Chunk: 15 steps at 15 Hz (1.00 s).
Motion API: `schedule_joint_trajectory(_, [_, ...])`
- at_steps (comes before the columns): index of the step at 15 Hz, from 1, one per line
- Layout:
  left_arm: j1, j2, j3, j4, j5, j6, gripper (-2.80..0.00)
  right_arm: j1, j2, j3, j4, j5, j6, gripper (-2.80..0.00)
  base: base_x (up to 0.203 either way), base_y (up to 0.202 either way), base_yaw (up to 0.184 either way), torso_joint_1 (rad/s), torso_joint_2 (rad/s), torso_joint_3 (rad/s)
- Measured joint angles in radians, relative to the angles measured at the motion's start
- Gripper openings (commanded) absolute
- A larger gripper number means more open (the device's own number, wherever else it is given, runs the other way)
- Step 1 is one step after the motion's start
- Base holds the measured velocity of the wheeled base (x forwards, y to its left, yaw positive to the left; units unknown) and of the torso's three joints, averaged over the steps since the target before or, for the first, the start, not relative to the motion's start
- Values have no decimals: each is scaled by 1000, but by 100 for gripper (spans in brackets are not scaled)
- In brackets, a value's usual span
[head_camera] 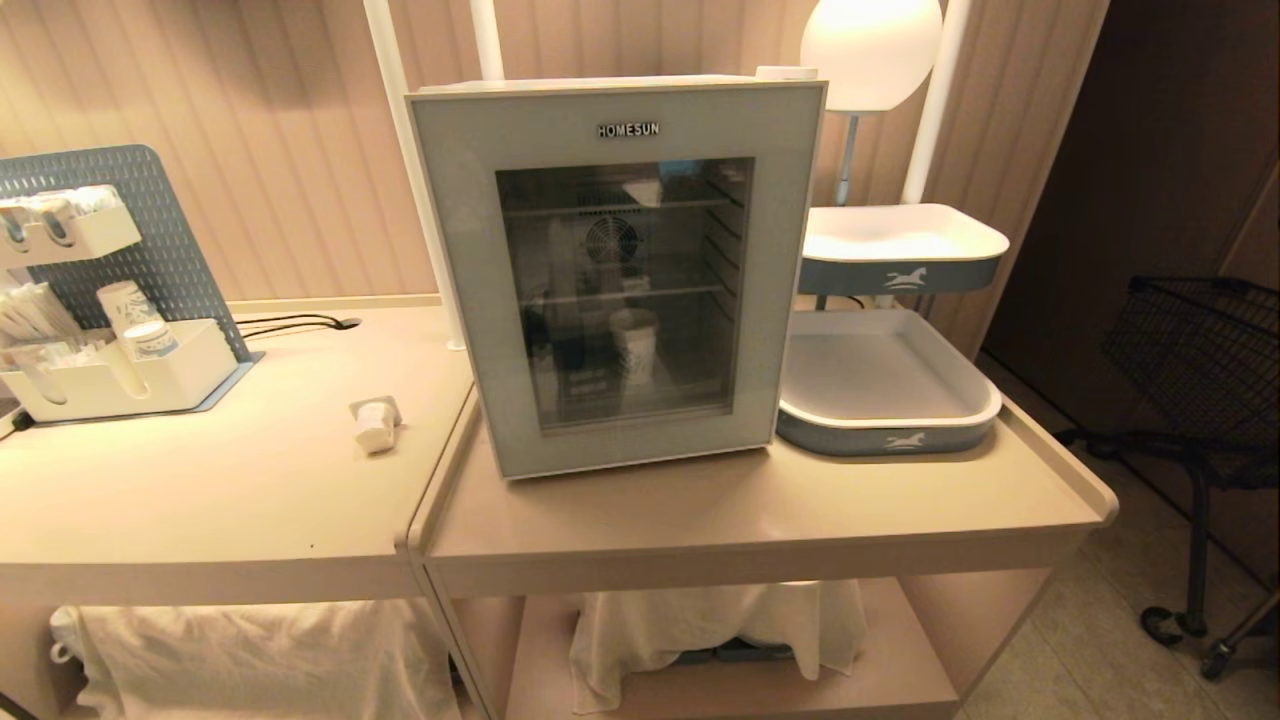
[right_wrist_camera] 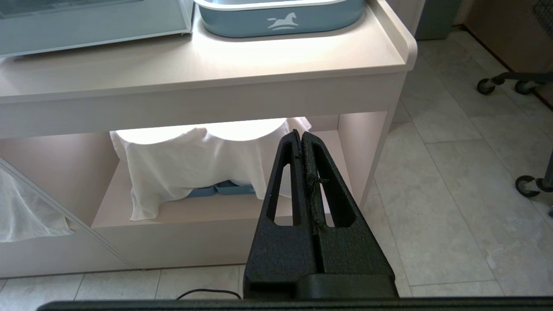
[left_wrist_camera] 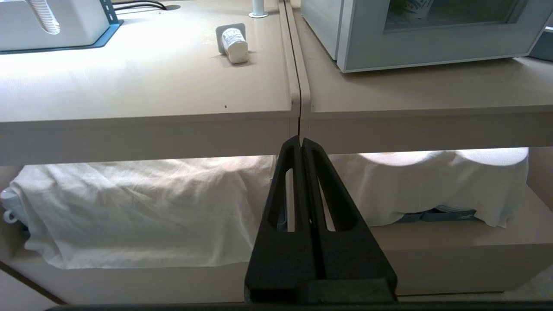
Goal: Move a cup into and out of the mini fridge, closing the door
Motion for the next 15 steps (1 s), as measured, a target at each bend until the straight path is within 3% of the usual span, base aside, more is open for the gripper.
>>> schedule_joint_trajectory(15, [1, 0, 0, -1, 0, -12, -280, 0, 0, 0, 0, -1, 0, -280, 0, 0, 0, 0, 0, 0])
